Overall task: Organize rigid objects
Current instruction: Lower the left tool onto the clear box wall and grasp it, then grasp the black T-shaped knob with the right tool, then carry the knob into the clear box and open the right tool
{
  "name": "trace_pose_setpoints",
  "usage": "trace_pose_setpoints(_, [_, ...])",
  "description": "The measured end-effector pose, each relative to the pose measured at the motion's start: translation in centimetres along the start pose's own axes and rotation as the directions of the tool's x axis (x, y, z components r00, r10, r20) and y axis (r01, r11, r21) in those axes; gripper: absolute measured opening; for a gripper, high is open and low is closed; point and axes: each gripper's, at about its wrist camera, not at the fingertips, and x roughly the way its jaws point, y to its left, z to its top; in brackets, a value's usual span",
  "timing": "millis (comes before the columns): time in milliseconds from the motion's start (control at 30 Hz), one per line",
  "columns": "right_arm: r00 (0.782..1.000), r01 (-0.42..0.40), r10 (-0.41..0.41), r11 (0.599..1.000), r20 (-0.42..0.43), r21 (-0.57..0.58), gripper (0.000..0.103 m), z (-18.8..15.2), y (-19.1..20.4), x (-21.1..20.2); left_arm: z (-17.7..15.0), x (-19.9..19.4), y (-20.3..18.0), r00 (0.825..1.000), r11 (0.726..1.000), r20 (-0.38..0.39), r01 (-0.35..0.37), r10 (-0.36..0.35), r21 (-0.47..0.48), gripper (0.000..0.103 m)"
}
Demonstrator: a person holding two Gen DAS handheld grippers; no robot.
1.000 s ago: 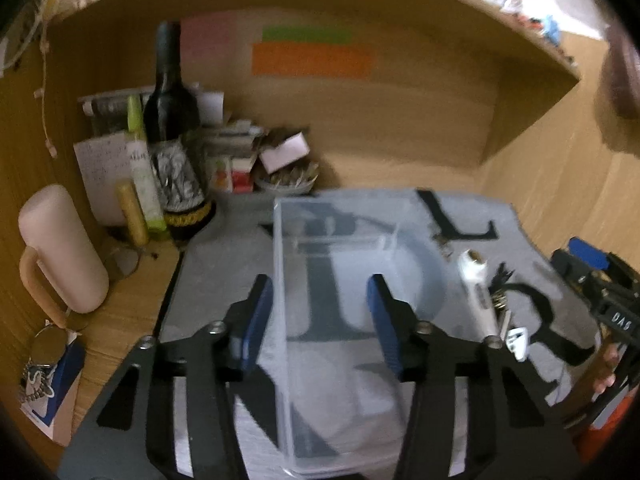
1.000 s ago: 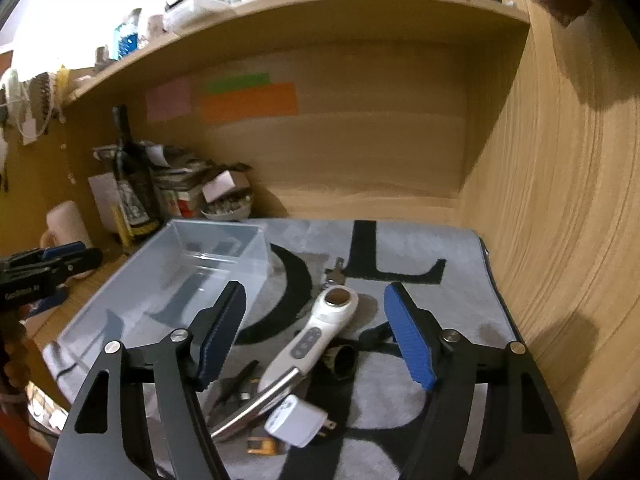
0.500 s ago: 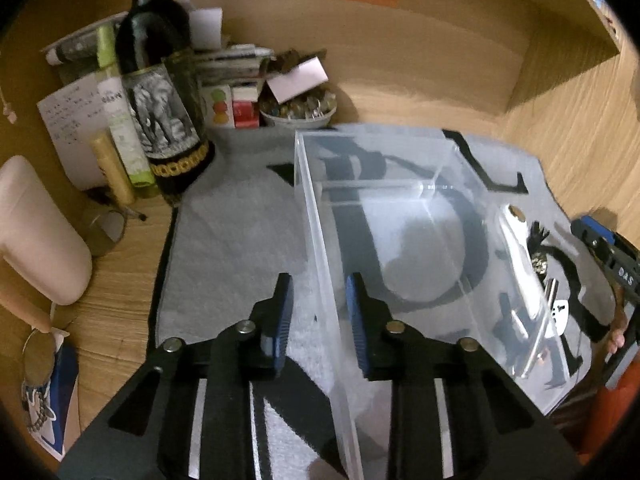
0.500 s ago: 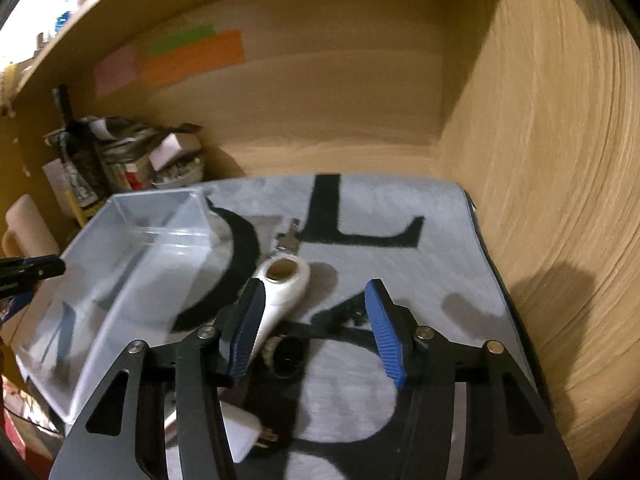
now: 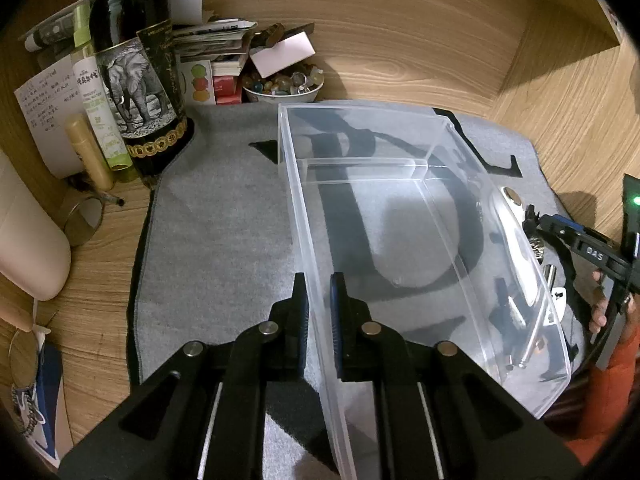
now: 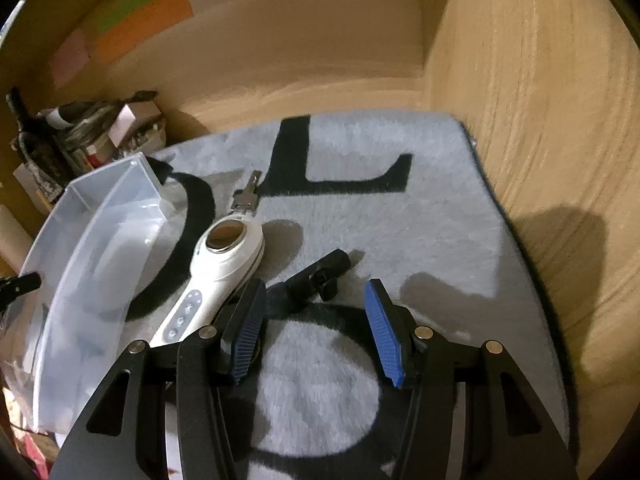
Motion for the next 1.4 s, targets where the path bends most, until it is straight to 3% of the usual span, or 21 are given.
trace_pose_setpoints(267, [0.999, -0.007, 0.007, 1.000, -0.049, 0.003, 0.048, 1.0, 0.2, 2.6, -0.1, -0.1, -0.1, 1.000, 1.000, 0.008, -0.004, 0.004, 0.008, 0.010])
trace_pose_setpoints(400, [0.997, -0.043, 0.042, 0.999, -0.069, 0.000, 0.036, 1.4, 0.6, 3.5, -0.1, -0.1, -0.1, 1.000, 1.000, 0.017, -0.009, 0.009, 0.012, 0.010])
trace_pose_setpoints(667, [0.998, -0.034, 0.032, 0.999, -0.056, -0.038, 0.016, 1.6, 1.7, 3.7, -0.2, -0.1, -0.1, 1.000, 1.000, 0.026, -0.005, 0.005, 0.010, 0.010])
trace_pose_setpoints(900, [0.999, 0.012, -0.014, 0.998, -0.037, -0.055, 0.016, 1.1, 1.1, 2.6, -0.3, -0.1, -0.3, 0.999, 1.000, 0.032, -0.013, 0.013, 0.019, 0.010])
trace_pose_setpoints(1167, [0.998, 0.055, -0.051, 0.995, 0.046, -0.080, 0.016, 1.1, 1.4, -0.7, -0.2, -0.1, -0.3, 0.999, 1.000, 0.031, -0.011, 0.011, 0.014, 0.010])
trace_pose_setpoints(1400, [0.987, 0.003, 0.024, 0.986, 0.158, -0.168, 0.016, 2.1, 5.2, -4.5, -0.2, -0.1, -0.2, 0.999, 1.000, 0.033, -0.011, 0.010, 0.016, 0.010])
